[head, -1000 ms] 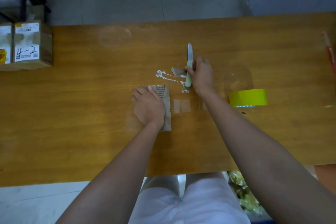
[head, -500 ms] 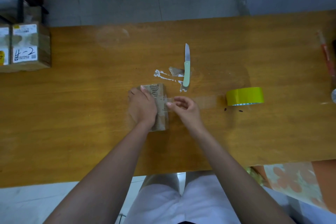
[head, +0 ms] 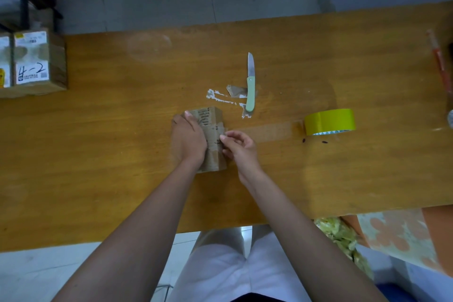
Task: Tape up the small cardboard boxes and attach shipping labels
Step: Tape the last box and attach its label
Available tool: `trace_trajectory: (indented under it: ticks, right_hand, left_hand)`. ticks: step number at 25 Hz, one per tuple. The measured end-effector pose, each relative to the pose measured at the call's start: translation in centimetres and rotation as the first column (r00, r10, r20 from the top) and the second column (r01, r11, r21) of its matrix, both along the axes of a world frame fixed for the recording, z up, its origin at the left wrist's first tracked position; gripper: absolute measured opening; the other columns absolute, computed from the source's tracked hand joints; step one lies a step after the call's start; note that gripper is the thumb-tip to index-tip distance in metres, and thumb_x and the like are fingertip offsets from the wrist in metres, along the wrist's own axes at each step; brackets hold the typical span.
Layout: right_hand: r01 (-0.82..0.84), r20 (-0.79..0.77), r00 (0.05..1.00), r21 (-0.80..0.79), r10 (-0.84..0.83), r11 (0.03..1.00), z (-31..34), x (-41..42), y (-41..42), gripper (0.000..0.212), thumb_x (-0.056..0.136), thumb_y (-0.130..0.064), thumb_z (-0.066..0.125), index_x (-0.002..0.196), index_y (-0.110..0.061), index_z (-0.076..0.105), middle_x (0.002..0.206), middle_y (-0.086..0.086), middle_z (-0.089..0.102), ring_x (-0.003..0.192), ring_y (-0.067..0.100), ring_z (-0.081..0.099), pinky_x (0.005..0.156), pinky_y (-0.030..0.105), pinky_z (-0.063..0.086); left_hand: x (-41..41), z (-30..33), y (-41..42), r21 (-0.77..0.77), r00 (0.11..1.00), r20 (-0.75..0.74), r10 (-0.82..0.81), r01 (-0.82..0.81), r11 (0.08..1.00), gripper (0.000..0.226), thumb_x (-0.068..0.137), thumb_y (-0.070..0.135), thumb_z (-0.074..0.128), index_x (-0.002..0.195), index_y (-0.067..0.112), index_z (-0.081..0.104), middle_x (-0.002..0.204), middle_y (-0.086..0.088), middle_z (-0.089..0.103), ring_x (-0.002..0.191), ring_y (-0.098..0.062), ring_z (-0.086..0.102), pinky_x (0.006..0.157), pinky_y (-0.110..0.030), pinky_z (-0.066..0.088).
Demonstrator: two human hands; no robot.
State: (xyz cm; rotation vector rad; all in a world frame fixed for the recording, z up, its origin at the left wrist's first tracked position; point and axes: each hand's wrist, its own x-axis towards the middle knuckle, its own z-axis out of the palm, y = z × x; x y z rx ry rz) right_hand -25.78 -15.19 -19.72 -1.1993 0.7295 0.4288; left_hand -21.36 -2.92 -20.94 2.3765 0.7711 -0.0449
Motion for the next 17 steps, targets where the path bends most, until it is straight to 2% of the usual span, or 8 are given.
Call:
trace_trajectory:
  ticks: [5,8,10,12,15,17]
  right_hand:
    - [-0.033,0.007,0.999,-0.076,0.034,0.997,-0.3,0.5,0.3,0.010,0.089,-0.023,0.068,0.092,-0.015,0.063,0.083,-0.003,0.065,0.073,0.004,0.061,0.062,0.015,0.052]
    - [-0.051,-0.006,0.999,-0.182,0.050,0.982,-0.9,0.2,0.3,0.010,0.092,-0.023,0.065,0.086,-0.016,0.061,0.075,-0.002,0.062,0.064,0.007,0.058,0.060,0.019,0.052]
    - [-0.068,0.053,0.995,-0.287,0.087,0.955,-1.3,-0.4,0.6,0.012,0.094,-0.026,0.060,0.084,-0.020,0.058,0.070,-0.004,0.060,0.057,0.006,0.056,0.056,0.020,0.050]
    - [-0.092,0.135,0.979,-0.362,0.150,0.927,-1.4,-0.5,1.4,0.018,0.092,-0.041,0.058,0.087,-0.025,0.055,0.072,-0.007,0.059,0.055,0.001,0.054,0.054,0.017,0.047]
    - [-0.127,0.130,0.971,-0.431,0.201,0.893,-1.1,0.2,2.4,0.047,0.073,-0.071,0.061,0.084,-0.027,0.052,0.070,-0.012,0.054,0.055,-0.003,0.048,0.053,0.014,0.041]
    - [-0.183,0.141,0.957,-0.376,0.252,0.908,-1.4,0.5,2.9,0.045,0.074,-0.069,0.061,0.077,-0.026,0.051,0.063,-0.015,0.056,0.053,-0.004,0.049,0.051,0.013,0.039]
  left_hand:
    - [0.0,-0.2,0.0,0.008,1.000,0.005,0.014,-0.014,1.000,0.045,0.104,0.041,0.020,0.102,0.007,0.049,0.094,-0.014,0.060,0.073,-0.026,0.050,0.061,-0.033,0.032]
    - [-0.1,-0.4,0.1,0.006,1.000,0.001,0.006,-0.006,1.000,0.046,0.103,0.043,0.018,0.102,0.008,0.048,0.090,-0.010,0.057,0.070,-0.023,0.048,0.060,-0.033,0.033]
    - [-0.1,-0.5,0.3,-0.027,1.000,0.008,0.007,-0.007,1.000,0.045,0.104,0.041,0.019,0.102,0.007,0.049,0.088,-0.009,0.055,0.072,-0.025,0.049,0.061,-0.033,0.033]
    - [0.0,-0.5,0.7,-0.069,1.000,0.013,0.011,-0.010,0.998,0.045,0.104,0.041,0.019,0.101,0.007,0.049,0.089,-0.009,0.056,0.077,-0.026,0.052,0.063,-0.035,0.037]
    - [0.0,-0.8,1.5,-0.175,0.999,0.032,0.027,-0.021,0.984,0.042,0.106,0.037,0.023,0.097,0.006,0.051,0.092,-0.011,0.057,0.082,-0.026,0.052,0.069,-0.034,0.036]
    - [-0.1,-1.0,1.9,-0.209,0.998,0.042,0.041,-0.031,0.977,0.039,0.106,0.035,0.024,0.094,0.009,0.050,0.089,-0.007,0.054,0.082,-0.025,0.051,0.069,-0.030,0.032]
